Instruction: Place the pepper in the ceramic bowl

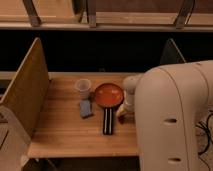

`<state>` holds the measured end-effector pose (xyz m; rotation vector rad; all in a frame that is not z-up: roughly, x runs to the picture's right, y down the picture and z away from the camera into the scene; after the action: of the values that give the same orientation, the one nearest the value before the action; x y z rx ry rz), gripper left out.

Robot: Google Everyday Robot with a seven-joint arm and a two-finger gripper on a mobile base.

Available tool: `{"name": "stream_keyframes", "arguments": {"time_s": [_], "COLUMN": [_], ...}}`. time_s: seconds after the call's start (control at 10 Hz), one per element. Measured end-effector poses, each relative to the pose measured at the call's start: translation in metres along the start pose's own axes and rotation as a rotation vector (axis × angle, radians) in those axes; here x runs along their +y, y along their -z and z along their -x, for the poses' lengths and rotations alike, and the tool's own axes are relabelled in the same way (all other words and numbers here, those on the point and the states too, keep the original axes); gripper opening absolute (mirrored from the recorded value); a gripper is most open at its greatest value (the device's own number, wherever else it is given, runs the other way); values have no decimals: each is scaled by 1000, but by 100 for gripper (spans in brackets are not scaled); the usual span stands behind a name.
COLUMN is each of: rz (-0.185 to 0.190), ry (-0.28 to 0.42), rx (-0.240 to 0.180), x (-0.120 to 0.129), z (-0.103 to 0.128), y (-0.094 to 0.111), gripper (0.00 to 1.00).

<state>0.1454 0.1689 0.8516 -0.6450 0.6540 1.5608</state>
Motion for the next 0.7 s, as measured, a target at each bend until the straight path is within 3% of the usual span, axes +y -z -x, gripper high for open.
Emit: {"name": "stream_keyframes", "arguments": {"time_s": [0.7], "rz": [7], "ry": [-5], "rx": [52], "x": [9], "z": [4], "y": [-23], "gripper": [80]}}
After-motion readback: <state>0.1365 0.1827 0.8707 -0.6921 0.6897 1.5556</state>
